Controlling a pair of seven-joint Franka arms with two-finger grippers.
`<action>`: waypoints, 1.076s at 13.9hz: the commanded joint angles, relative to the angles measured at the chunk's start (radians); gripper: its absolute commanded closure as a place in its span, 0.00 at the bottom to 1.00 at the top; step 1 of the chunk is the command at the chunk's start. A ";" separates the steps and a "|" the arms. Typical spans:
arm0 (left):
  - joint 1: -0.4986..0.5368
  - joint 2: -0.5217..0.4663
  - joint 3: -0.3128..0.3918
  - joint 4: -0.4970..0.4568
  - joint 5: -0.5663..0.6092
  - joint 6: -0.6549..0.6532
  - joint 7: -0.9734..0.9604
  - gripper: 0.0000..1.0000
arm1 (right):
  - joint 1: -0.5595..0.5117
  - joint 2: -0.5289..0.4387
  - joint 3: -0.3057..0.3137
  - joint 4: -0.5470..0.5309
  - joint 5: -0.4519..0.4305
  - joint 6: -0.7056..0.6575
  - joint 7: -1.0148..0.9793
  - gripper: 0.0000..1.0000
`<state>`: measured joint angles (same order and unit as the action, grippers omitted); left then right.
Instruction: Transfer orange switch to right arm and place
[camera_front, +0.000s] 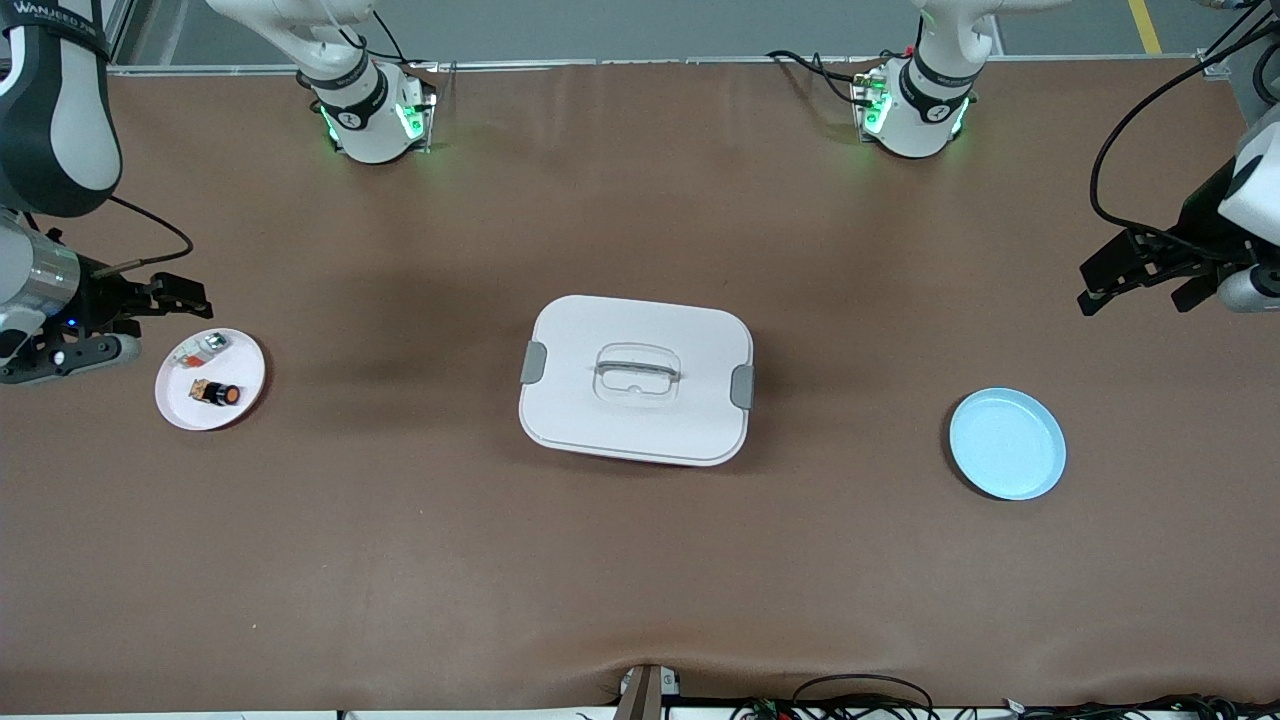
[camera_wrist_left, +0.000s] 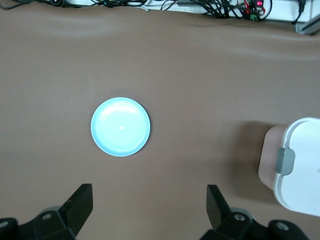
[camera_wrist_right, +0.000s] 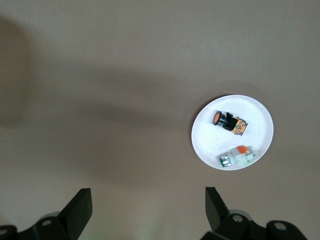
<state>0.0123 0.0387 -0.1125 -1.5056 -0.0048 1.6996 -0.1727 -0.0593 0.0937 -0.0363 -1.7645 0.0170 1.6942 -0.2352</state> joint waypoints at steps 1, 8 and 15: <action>0.005 -0.011 -0.007 0.005 -0.009 -0.009 -0.021 0.00 | 0.044 -0.012 -0.007 0.075 0.021 -0.077 0.233 0.00; 0.005 -0.010 -0.001 0.016 -0.003 -0.009 0.071 0.00 | 0.107 0.000 -0.008 0.246 0.006 -0.146 0.502 0.00; 0.017 0.000 -0.003 0.016 -0.003 -0.015 0.070 0.00 | 0.098 0.000 -0.011 0.244 0.021 -0.180 0.436 0.00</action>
<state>0.0225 0.0399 -0.1126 -1.4948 -0.0048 1.6955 -0.1196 0.0437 0.0895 -0.0441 -1.5397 0.0230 1.5406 0.2248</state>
